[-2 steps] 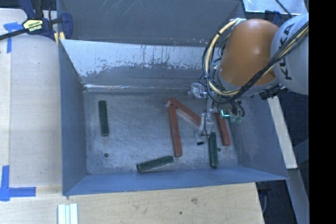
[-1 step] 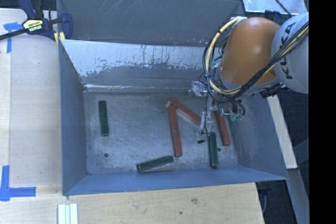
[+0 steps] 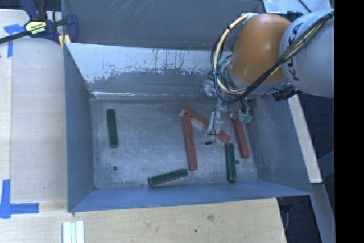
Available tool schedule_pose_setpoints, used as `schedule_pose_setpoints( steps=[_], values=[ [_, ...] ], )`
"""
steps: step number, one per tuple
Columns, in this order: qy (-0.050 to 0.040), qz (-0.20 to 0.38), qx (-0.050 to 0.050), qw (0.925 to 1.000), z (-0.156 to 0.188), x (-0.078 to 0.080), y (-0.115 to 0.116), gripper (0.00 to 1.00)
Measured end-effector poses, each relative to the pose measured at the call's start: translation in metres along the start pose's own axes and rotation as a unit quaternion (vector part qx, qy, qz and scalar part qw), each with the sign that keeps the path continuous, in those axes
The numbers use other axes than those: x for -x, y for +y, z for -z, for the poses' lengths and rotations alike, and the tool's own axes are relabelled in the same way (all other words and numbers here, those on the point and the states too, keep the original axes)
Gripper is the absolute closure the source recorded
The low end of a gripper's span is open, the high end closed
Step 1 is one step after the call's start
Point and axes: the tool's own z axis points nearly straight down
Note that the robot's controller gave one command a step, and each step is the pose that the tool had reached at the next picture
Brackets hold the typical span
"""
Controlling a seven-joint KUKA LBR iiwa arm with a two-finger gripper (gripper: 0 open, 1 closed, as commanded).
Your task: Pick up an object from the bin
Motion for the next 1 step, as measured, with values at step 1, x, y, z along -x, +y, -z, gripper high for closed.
schedule_pose_setpoints(
  steps=[1],
  values=[
    [0.0029,-0.055,0.000,0.9985,-0.0513,-0.0211,-0.0197,1.00]
  ],
)
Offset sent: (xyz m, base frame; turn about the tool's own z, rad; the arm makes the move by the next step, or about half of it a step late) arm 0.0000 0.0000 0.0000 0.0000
